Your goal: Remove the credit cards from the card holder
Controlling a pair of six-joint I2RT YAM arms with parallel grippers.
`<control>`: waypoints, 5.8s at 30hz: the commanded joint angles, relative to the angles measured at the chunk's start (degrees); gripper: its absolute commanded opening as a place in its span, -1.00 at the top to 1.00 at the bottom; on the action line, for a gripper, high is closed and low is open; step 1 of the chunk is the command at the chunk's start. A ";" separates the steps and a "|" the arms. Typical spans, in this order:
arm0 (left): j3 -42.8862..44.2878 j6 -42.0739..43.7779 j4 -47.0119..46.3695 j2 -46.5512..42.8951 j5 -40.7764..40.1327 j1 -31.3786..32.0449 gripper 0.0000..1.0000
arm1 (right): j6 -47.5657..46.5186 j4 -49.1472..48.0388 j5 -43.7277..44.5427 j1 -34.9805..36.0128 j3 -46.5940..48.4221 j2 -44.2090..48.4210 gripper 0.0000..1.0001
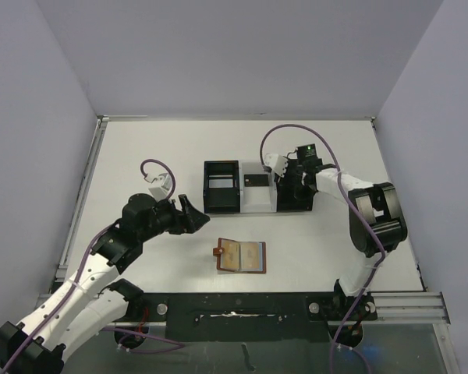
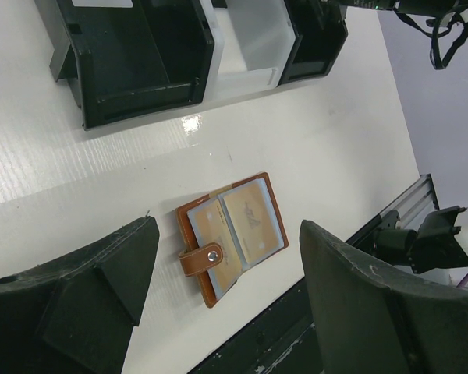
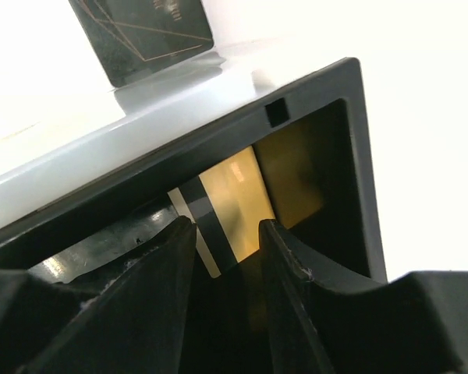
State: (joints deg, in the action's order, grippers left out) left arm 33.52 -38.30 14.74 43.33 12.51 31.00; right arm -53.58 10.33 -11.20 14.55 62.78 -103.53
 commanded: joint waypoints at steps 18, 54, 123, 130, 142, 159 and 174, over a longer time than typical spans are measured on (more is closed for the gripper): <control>8.10 3.73 3.83 -4.07 -14.32 -0.20 -0.45 | 56.81 -30.97 6.86 -0.65 -19.49 46.14 -0.91; 7.18 -1.57 -3.60 22.25 4.26 17.54 0.30 | 123.69 -23.57 7.49 29.53 -41.27 39.85 -0.04; 4.36 -2.79 -0.94 29.11 -9.55 20.24 0.14 | 119.65 -25.71 -3.64 35.99 -29.24 17.67 0.44; 2.47 -0.98 0.00 31.27 -9.64 20.24 0.14 | 121.89 -20.19 -1.10 35.97 -29.21 15.33 0.52; 2.41 1.49 0.67 34.44 -8.78 20.31 0.34 | 122.88 -11.38 3.37 35.90 -28.54 15.92 0.52; 5.50 -0.72 2.28 40.59 -6.87 21.09 0.72 | 119.56 2.45 9.75 38.72 -18.86 18.20 0.42; 4.79 -1.10 2.01 42.00 -7.06 21.47 0.74 | 123.63 3.96 13.40 39.69 -21.17 20.84 0.44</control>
State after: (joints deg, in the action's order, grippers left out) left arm 38.61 -39.59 15.79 83.53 5.67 51.68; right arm 68.20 14.85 -0.23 54.06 42.11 -85.82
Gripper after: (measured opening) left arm 0.135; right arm 0.281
